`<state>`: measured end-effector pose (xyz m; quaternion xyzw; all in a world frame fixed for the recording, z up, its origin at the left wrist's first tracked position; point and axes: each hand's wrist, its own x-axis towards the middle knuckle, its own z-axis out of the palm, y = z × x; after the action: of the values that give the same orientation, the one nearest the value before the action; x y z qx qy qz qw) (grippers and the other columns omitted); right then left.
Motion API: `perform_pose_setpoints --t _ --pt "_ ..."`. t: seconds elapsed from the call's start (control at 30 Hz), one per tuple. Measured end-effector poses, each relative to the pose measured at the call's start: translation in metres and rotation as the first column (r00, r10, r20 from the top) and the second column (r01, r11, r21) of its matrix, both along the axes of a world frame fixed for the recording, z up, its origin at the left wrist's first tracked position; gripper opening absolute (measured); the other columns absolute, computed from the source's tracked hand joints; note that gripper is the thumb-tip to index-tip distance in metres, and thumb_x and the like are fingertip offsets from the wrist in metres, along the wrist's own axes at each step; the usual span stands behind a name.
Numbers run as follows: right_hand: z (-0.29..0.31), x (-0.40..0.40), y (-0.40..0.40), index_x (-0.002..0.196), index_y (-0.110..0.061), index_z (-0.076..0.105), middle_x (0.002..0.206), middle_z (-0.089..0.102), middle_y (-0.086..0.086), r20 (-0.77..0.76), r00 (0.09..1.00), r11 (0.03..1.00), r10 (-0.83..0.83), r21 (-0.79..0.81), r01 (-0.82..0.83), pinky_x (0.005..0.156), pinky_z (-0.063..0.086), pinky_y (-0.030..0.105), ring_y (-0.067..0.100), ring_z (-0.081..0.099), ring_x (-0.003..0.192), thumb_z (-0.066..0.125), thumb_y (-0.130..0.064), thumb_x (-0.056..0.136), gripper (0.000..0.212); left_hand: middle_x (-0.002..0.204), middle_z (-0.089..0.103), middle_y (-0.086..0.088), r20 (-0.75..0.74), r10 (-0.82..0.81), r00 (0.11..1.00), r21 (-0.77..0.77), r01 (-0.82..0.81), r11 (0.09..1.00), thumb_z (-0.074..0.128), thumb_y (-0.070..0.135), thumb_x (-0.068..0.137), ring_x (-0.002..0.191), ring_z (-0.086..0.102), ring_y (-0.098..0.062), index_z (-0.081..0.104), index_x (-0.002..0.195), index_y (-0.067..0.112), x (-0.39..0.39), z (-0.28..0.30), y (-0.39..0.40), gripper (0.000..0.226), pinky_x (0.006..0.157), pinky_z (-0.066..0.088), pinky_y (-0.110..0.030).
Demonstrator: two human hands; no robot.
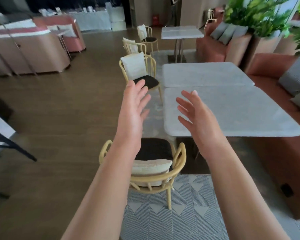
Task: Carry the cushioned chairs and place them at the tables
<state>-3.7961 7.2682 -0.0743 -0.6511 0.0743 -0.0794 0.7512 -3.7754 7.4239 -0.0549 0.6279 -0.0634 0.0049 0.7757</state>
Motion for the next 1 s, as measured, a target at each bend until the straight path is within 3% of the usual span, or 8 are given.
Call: perform_pose_setpoints --t 0.17,0.43,0.7,0.87,1.0 --pt "0.010 0.026 0.057 0.143 -0.027 0.052 0.133 0.062 -0.013 0.005 1.000 1.000 0.002 0.004 -0.002 0.111 0.042 0.032 0.003 0.054 0.127 0.042 -0.054 0.101 0.050 0.153 0.050 0.008 0.009 0.012 1.000 -0.022 -0.012 1.000 0.025 0.061 0.103 0.132 0.053 -0.004 0.047 0.150 0.031 0.022 0.003 0.051 0.060 0.117 0.035 -0.040" --pt "0.011 0.058 0.166 0.143 -0.031 0.051 0.131 0.064 -0.016 0.021 0.998 0.998 -0.055 -0.015 0.055 0.110 0.043 0.033 0.002 0.056 0.124 0.042 -0.059 0.099 0.053 0.151 0.051 0.011 0.043 -0.048 0.998 -0.017 0.048 0.999 0.029 0.069 0.089 0.132 0.052 -0.001 0.046 0.150 0.032 0.062 0.000 0.164 0.074 0.118 0.034 -0.040" --pt "0.003 0.086 0.298 0.140 -0.033 0.052 0.132 0.064 -0.015 -0.012 0.997 0.997 -0.071 -0.001 0.071 0.112 0.041 0.036 0.002 0.057 0.124 0.044 -0.067 0.082 0.069 0.150 0.053 0.012 0.001 -0.088 0.996 -0.011 0.088 0.996 0.030 0.069 0.091 0.130 0.054 0.000 0.048 0.150 0.033 0.096 -0.012 0.294 0.071 0.116 0.036 -0.038" --pt "-0.004 0.110 0.375 0.139 -0.030 0.054 0.134 0.063 -0.012 -0.040 0.999 1.000 -0.009 -0.005 0.009 0.114 0.040 0.041 0.006 0.056 0.126 0.040 -0.059 0.097 0.052 0.152 0.050 0.013 -0.056 -0.017 0.998 -0.025 0.016 1.000 0.028 0.070 0.091 0.132 0.052 -0.001 0.045 0.152 0.033 0.107 -0.024 0.375 0.073 0.119 0.032 -0.041" --pt "-0.008 0.131 0.426 0.135 -0.033 0.058 0.129 0.066 -0.015 -0.049 0.996 0.997 0.076 -0.012 -0.077 0.113 0.041 0.038 0.002 0.057 0.124 0.041 -0.064 0.087 0.060 0.151 0.051 0.013 -0.087 0.101 0.991 -0.042 -0.105 0.994 0.029 0.070 0.089 0.132 0.053 -0.001 0.047 0.151 0.034 0.111 -0.031 0.429 0.074 0.120 0.031 -0.043"
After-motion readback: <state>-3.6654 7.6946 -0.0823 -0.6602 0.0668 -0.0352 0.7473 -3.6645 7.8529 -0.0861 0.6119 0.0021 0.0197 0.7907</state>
